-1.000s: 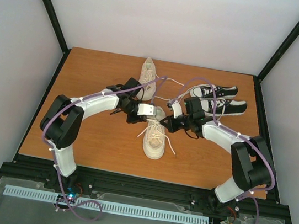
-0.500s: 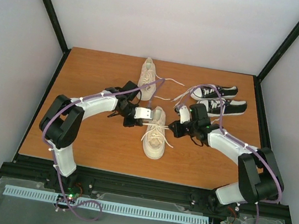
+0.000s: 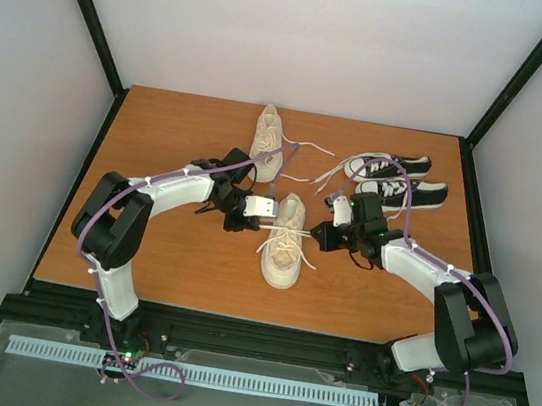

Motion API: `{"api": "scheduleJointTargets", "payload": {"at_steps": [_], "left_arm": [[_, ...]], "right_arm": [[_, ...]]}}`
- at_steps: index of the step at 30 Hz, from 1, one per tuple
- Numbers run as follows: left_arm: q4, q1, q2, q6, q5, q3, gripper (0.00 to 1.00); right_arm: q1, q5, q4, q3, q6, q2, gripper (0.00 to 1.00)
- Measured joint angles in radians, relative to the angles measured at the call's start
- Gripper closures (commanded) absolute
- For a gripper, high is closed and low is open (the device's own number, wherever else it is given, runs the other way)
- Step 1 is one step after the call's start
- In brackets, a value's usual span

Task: Tie the shoes

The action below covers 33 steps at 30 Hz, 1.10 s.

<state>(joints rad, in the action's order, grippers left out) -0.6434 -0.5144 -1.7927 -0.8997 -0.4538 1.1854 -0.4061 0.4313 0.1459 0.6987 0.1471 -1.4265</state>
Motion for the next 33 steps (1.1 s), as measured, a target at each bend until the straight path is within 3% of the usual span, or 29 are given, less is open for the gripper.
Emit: {"api": "scheduleJointTargets", "payload": {"at_steps": [5,9,16,23,30,33], "left_arm": [[-0.004,0.0,-0.005,0.001,-0.015,0.0,0.99],[-0.008,-0.002,-0.011,0.003,-0.021,0.002,0.99],[-0.011,-0.008,-0.022,0.006,-0.022,0.01,0.99],[-0.012,-0.009,-0.022,0.006,-0.023,0.016,0.99],[-0.013,-0.01,-0.023,0.007,-0.023,0.016,0.99],[-0.013,-0.009,-0.023,0.008,-0.023,0.018,0.99]], "right_arm": [[0.015,0.076,-0.035,0.0,0.025,-0.02,0.97],[0.021,0.127,-0.047,0.0,0.036,-0.034,0.72],[0.026,0.167,-0.035,0.002,0.014,-0.054,0.57],[0.026,0.188,-0.048,0.05,-0.016,-0.117,0.58],[0.026,0.198,-0.055,0.097,-0.05,-0.179,0.71],[0.026,0.213,-0.056,0.097,-0.06,-0.18,0.71]]}}
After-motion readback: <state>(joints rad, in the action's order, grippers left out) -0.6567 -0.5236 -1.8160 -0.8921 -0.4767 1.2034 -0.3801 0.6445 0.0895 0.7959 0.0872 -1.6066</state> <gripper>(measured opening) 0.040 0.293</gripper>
